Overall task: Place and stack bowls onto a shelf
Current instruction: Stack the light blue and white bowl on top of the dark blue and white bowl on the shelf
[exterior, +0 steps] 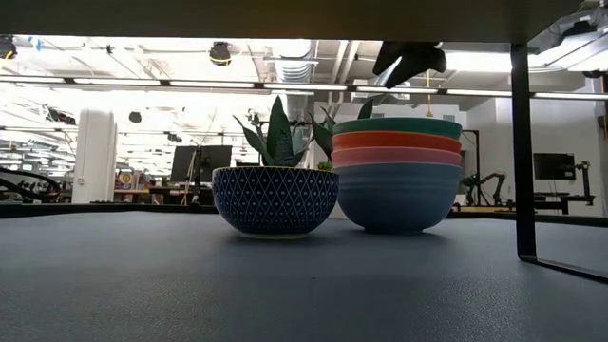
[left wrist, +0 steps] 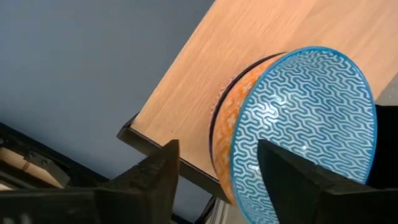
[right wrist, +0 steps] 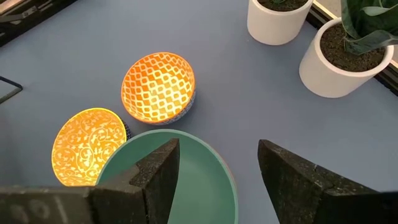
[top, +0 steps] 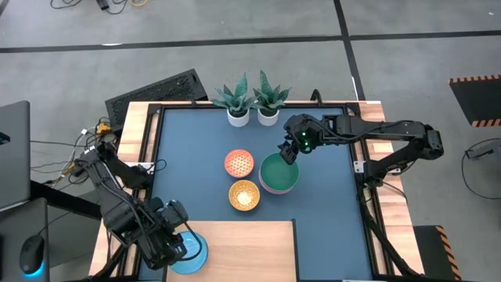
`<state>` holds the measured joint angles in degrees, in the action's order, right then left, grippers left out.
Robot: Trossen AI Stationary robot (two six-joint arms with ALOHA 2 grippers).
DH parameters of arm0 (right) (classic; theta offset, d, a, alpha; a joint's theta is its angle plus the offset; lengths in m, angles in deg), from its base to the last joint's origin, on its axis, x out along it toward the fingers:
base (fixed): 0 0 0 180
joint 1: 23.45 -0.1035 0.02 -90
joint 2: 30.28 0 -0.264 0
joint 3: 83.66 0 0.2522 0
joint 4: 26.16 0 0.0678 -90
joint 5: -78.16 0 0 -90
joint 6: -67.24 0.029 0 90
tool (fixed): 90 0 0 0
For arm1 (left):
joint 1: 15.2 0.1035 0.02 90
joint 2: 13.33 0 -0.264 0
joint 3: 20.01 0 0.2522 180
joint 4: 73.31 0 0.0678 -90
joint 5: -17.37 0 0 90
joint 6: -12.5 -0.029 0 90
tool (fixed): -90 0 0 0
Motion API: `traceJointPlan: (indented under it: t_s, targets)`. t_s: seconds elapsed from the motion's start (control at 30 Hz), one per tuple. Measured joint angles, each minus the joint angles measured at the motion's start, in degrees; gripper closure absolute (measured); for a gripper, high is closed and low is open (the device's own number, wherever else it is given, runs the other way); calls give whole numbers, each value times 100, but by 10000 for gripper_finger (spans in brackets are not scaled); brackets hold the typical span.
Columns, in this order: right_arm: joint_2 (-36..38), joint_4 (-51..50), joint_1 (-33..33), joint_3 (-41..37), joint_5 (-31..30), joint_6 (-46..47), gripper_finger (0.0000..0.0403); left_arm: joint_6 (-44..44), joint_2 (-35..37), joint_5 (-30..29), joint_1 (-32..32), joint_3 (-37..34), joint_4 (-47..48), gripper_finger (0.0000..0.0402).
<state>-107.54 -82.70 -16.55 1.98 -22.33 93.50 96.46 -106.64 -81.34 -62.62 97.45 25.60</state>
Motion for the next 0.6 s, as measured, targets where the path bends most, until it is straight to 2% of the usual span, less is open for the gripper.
traceJointPlan:
  t_s: [0.17, 0.27, 0.33, 0.47, 0.6]
  targets:
    - [0, -1, 0, 0, 0, -82, 159, 255, 202, 3, 0, 4, 27, 180]
    - [0, -2, 1, 0, 0, -100, 159, 417, 371, 15, -46, 4, -41, 185]
    - [0, -2, 1, 0, 0, -110, 159, 509, 499, -211, -118, 4, -119, 198]
    - [0, -3, 1, 0, 1, -126, 159, 328, 610, -889, -284, 9, -535, 265]
    - [0, -3, 1, 0, 3, -126, 159, 465, 622, -1170, -436, -124, -609, 372]
